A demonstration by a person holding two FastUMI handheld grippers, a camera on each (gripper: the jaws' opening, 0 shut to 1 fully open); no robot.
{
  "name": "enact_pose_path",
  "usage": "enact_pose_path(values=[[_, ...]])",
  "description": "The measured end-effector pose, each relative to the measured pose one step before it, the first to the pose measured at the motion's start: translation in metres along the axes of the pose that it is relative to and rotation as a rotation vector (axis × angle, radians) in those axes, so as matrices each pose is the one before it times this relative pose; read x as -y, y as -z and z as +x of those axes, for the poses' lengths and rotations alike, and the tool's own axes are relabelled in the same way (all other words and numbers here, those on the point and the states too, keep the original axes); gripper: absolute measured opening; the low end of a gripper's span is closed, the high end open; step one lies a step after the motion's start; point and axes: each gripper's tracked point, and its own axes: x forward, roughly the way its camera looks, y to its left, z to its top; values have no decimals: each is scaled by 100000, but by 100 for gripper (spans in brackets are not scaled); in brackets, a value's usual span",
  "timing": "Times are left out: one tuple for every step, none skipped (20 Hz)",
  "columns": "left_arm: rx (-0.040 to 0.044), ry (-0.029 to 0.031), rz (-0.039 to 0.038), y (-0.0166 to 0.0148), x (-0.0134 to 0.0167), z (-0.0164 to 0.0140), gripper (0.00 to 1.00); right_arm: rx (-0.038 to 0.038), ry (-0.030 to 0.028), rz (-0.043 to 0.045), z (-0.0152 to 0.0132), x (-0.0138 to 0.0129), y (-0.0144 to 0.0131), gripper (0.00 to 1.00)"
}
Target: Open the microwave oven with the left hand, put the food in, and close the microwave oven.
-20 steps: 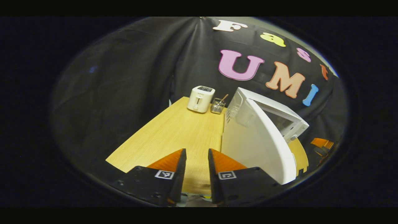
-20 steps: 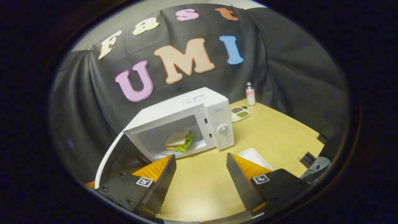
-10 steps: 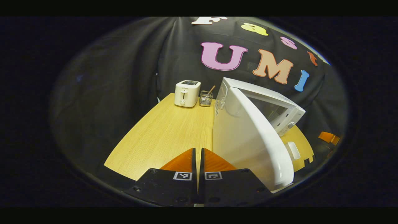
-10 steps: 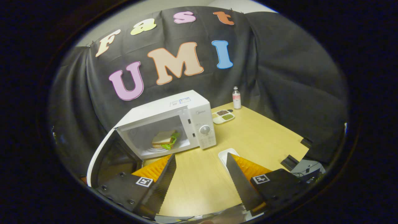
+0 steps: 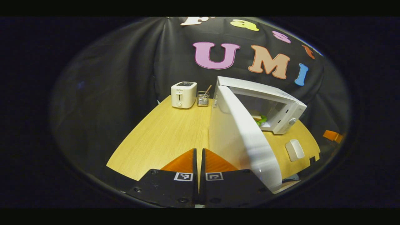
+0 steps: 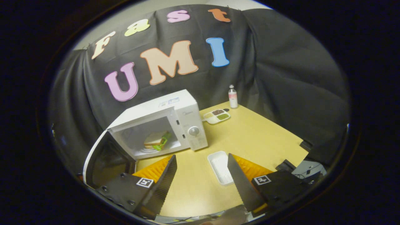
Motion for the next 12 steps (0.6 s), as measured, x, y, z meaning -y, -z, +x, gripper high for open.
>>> enact_pose_path(values=[[-654, -179, -857, 232, 803, -1, 1, -309, 106, 337, 298, 580, -413, 100], [-283, 110, -855, 172, 912, -112, 1, -89, -235, -550, 302, 556, -387, 100], [-540, 7, -629, 199, 929, 38, 1, -52, -434, -1004, 239, 406, -468, 100], [-471, 64, -510, 172, 1049, 160, 1, -2, -543, -988, 228, 507, -307, 100], [-54, 193, -263, 95, 1117, -35, 1, 610, -531, -725, 234, 476, -528, 100], [79, 231, -194, 47, 1127, 174, 1, 778, -481, -486, 201, 674, -679, 100], [180, 251, -186, -117, 1209, 178, 2, 647, -567, -84, 121, 567, -590, 100], [360, 579, -97, -53, 1134, 87, 2, 757, -379, -45, 292, 536, -507, 100], [513, 576, -79, -126, 1140, 146, 3, 740, -220, 80, 261, 594, -581, 92], [432, 215, 67, -186, 1221, 211, 1, 1101, -265, -78, 256, 674, -557, 92], [502, 437, 341, -128, 1017, 171, 0, 1179, -422, -124, 119, 554, -602, 92], [228, 735, 220, -129, 1060, 476, 0, 915, -442, -390, 191, 531, -481, 100]])
